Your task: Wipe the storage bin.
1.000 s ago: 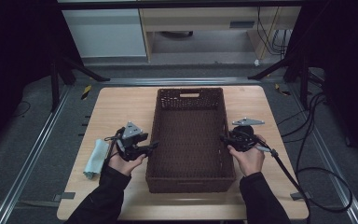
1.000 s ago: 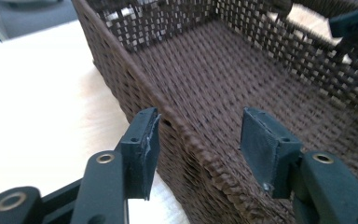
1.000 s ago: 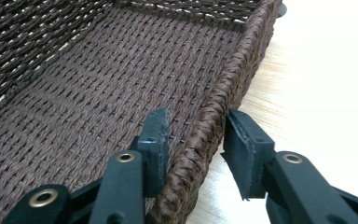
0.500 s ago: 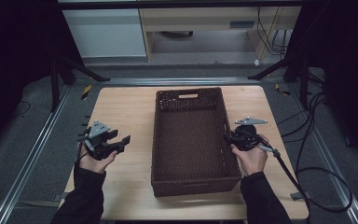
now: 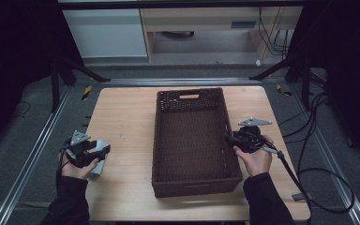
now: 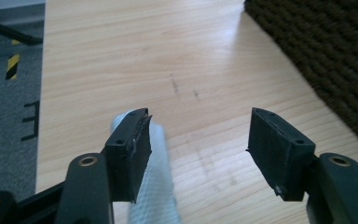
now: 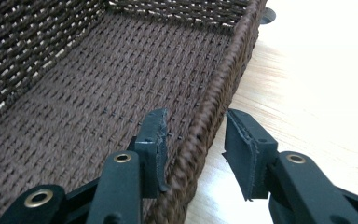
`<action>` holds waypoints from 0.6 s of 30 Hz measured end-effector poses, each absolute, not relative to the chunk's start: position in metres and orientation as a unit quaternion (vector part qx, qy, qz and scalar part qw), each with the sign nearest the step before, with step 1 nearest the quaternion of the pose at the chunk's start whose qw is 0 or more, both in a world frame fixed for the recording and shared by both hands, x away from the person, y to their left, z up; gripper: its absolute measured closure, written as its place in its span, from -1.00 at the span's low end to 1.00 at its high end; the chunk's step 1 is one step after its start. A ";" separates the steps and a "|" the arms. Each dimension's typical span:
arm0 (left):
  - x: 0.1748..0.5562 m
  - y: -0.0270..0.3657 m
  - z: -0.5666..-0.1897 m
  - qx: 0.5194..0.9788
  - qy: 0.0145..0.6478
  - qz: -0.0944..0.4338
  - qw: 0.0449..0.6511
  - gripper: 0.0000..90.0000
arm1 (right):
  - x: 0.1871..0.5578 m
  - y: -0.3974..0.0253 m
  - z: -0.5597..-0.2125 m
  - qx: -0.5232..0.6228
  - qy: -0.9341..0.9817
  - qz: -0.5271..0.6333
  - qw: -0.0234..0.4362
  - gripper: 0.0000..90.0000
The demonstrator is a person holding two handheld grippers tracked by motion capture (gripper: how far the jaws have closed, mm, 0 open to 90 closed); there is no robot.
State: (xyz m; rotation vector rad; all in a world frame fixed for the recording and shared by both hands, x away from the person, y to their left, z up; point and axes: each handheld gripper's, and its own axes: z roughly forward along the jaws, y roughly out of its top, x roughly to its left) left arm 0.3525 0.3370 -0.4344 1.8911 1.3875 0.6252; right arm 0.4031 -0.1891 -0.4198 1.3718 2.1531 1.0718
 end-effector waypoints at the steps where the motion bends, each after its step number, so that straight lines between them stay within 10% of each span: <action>1: 0.352 0.340 -0.436 0.729 0.539 0.241 0.347 -0.16 | 0.402 -0.190 -0.421 0.488 0.763 0.381 0.185 0.28; 18: 0.356 0.368 -0.471 0.739 0.570 0.211 0.289 0.01 | 0.402 -0.189 -0.426 0.488 0.769 0.375 0.174 0.31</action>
